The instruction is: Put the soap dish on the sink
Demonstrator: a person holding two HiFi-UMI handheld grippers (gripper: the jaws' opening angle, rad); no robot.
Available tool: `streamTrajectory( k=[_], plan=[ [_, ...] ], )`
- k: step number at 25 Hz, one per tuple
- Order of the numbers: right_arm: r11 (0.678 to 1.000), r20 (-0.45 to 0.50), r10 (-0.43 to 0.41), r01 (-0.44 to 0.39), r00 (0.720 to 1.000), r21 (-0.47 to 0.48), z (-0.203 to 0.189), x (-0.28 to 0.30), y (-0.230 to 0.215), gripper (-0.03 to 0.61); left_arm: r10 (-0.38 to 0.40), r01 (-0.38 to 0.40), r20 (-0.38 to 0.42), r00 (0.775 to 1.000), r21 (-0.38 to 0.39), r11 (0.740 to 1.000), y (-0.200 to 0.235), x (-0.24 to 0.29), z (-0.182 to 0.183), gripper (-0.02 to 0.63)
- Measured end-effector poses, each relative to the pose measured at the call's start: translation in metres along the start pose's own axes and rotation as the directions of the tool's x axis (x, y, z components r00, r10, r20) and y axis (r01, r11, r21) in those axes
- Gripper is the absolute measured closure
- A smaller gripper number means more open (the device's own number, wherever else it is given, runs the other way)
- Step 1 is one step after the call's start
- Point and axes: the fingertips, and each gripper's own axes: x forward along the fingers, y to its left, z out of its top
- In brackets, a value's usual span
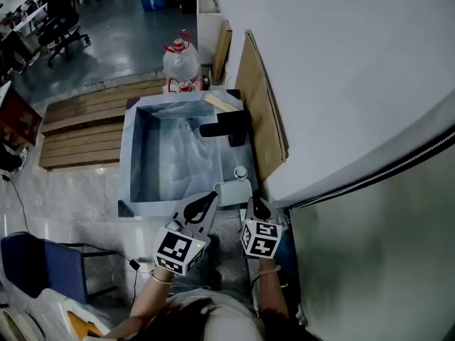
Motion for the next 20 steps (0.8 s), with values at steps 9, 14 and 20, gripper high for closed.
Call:
streamTrajectory(
  k=[9, 14, 20],
  plan=[
    [1.000, 0.066, 0.027, -0.026, 0.997, -0.008, 0.011, -0.037, 0.014, 0.540, 0.030, -0.031, 0.031, 0.999, 0.018, 0.999, -0.017, -0.032, 0.008, 0.604],
    [0.999, 0.100, 0.045, -0.044, 0.994, -0.008, 0.014, -0.057, 0.020, 0.543, 0.039, -0.041, 0.050, 0.998, 0.033, 0.999, -0.027, -0.046, 0.012, 0.604],
    [0.998, 0.157, 0.069, -0.069, 0.985, -0.007, 0.021, -0.090, 0.027, 0.549, 0.042, -0.045, 0.079, 0.996, 0.037, 0.998, -0.044, -0.067, 0.020, 0.604]
  ],
)
